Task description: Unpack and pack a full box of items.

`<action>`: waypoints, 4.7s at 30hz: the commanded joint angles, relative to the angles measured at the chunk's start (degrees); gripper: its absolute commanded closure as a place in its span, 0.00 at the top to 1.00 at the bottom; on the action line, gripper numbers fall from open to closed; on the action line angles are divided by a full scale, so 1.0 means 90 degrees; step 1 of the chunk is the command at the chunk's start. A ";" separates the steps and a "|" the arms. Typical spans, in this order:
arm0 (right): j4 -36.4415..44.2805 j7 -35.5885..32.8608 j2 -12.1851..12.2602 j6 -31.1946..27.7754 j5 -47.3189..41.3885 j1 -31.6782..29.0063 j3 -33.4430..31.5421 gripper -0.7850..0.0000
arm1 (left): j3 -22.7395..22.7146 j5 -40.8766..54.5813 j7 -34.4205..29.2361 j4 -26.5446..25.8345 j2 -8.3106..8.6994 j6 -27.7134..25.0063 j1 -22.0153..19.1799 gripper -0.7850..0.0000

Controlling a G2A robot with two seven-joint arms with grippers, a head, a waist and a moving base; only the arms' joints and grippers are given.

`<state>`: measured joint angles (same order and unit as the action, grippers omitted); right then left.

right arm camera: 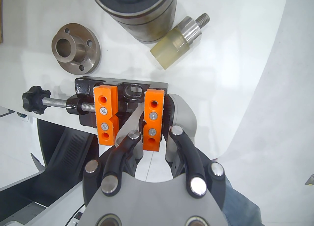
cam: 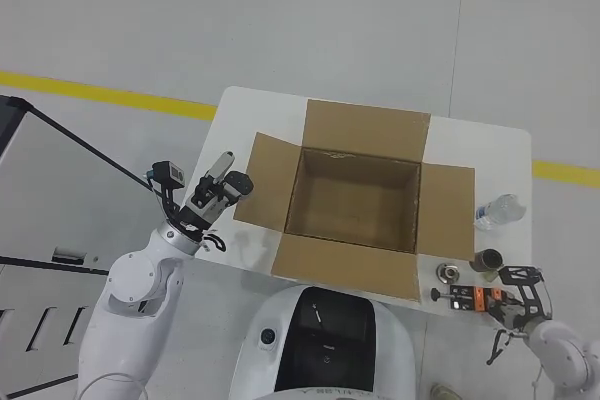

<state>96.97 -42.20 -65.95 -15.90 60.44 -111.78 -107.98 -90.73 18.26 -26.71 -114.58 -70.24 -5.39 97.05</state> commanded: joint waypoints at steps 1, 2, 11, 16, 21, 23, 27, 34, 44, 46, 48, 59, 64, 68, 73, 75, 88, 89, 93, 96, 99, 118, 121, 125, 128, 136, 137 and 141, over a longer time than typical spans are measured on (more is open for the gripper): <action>0.0020 0.0005 0.0004 0.0013 -0.0034 0.0005 -0.0008 0.49 | 0.0000 0.0000 0.0000 0.0000 0.0000 0.0000 0.0000 1.00; 0.0037 0.0001 0.0003 0.0018 -0.0104 0.0003 -0.0016 0.57 | 0.0000 0.0000 0.0000 0.0000 0.0000 0.0000 0.0000 1.00; 0.0700 -0.0200 0.0042 -0.0209 -0.0855 -0.0355 -0.0613 0.56 | 0.0000 0.0000 0.0000 0.0000 0.0000 0.0000 0.0000 1.00; 0.1263 -0.0550 0.0081 -0.0540 -0.1825 -0.0719 -0.1431 0.55 | 0.0000 0.0000 0.0000 0.0000 0.0000 0.0000 0.0000 1.00; 0.1610 -0.1021 0.0138 -0.1064 -0.3400 -0.0952 -0.2453 0.59 | 0.0000 0.0000 0.0000 0.0000 0.0000 0.0000 0.0000 1.00; 0.1639 -0.1198 0.0176 -0.1300 -0.4188 -0.0909 -0.2848 0.60 | 0.0000 0.0000 0.0000 0.0000 0.0000 0.0000 0.0000 1.00; 0.1703 -0.1375 0.0280 -0.1729 -0.5300 -0.0635 -0.3422 0.64 | 0.0000 0.0000 0.0000 0.0000 0.0000 0.0000 0.0000 1.00; 0.2169 -0.1583 0.0399 -0.2047 -0.5313 -0.0301 -0.3391 1.00 | 0.0000 0.0000 0.0000 0.0000 0.0000 0.0000 0.0000 1.00; 0.1798 -0.0385 0.0339 -0.2152 -0.4643 -0.0126 -0.3296 1.00 | 0.0000 0.0000 0.0000 0.0000 0.0000 0.0000 0.0000 1.00; 0.1421 0.0322 0.0308 -0.2511 -0.4444 -0.0001 -0.3185 1.00 | 0.0000 0.0000 0.0000 0.0000 0.0000 0.0000 0.0000 1.00; 0.1056 0.1045 0.0264 -0.2775 -0.4037 0.0071 -0.3115 1.00 | 0.0000 0.0000 0.0000 0.0000 0.0000 0.0000 0.0000 1.00; -0.0397 0.3143 0.0037 -0.2242 -0.1254 0.0493 -0.1497 1.00 | 0.0000 0.0000 0.0000 0.0000 0.0000 0.0000 0.0000 1.00; -0.0397 0.3143 0.0037 -0.2242 -0.1254 0.0493 -0.1497 1.00 | 0.0000 0.0000 0.0000 0.0000 0.0000 0.0000 0.0000 1.00; -0.0397 0.3143 0.0037 -0.2242 -0.1254 0.0493 -0.1497 1.00 | 0.0000 0.0000 0.0000 0.0000 0.0000 0.0000 0.0000 1.00; -0.0397 0.3143 0.0037 -0.2242 -0.1254 0.0493 -0.1497 1.00 | 0.0000 0.0000 0.0000 0.0000 0.0000 0.0000 0.0000 1.00; -0.0397 0.3143 0.0037 -0.2242 -0.1254 0.0493 -0.1497 1.00 | 0.0000 0.0000 0.0000 0.0000 0.0000 0.0000 0.0000 1.00; -0.0397 0.3143 0.0037 -0.2242 -0.1254 0.0493 -0.1497 1.00 | 0.0000 0.0000 0.0000 0.0000 0.0000 0.0000 0.0000 1.00; -0.0397 0.3143 0.0037 -0.2242 -0.1254 0.0493 -0.1497 1.00 | 0.0000 0.0000 0.0000 0.0000 0.0000 0.0000 0.0000 1.00; -0.0397 0.3143 0.0037 -0.2242 -0.1254 0.0493 -0.1497 1.00 | 0.0000 0.0000 0.0000 0.0000 0.0000 0.0000 0.0000 1.00; -0.0397 0.3143 0.0037 -0.2242 -0.1254 0.0493 -0.1497 1.00 | 0.0000 0.0000 0.0000 0.0000 0.0000 0.0000 0.0000 1.00; -0.0397 0.3143 0.0037 -0.2242 -0.1254 0.0493 -0.1497 1.00 | 0.0000 0.0000 0.0000 0.0000 0.0000 0.0000 0.0000 1.00; -0.0397 0.3143 0.0037 -0.2242 -0.1254 0.0493 -0.1497 1.00 | 0.0000 0.0000 0.0000 0.0000 0.0000 0.0000 0.0000 1.00; -0.0397 0.3143 0.0037 -0.2242 -0.1254 0.0493 -0.1497 1.00 | 0.0000 0.0000 0.0000 0.0000 0.0000 0.0000 0.0000 1.00; -0.0397 0.3143 0.0037 -0.2242 -0.1254 0.0493 -0.1497 1.00 | 0.0000 0.0000 0.0000 0.0000 0.0000 0.0000 0.0000 1.00; -0.0397 0.3143 0.0037 -0.2242 -0.1254 0.0493 -0.1497 1.00 | 0.0000 0.0000 0.0000 0.0000 0.0000 0.0000 0.0000 1.00; -0.0397 0.3143 0.0037 -0.2242 -0.1254 0.0493 -0.1497 1.00 | 0.0000 0.0000 0.0000 0.0000 0.0000 0.0000 0.0000 1.00; -0.0397 0.3143 0.0037 -0.2242 -0.1254 0.0493 -0.1497 1.00 | 0.0000 0.0000 0.0000 0.0000 0.0000 0.0000 0.0000 1.00; -0.0397 0.3143 0.0037 -0.2242 -0.1254 0.0493 -0.1497 1.00 | 0.0000 0.0000 0.0000 0.0000 0.0000 0.0000 0.0000 1.00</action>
<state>93.40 -13.92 -65.62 -36.09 49.14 -107.35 -121.46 -90.73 18.26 -26.71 -114.58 -70.24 -5.39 97.05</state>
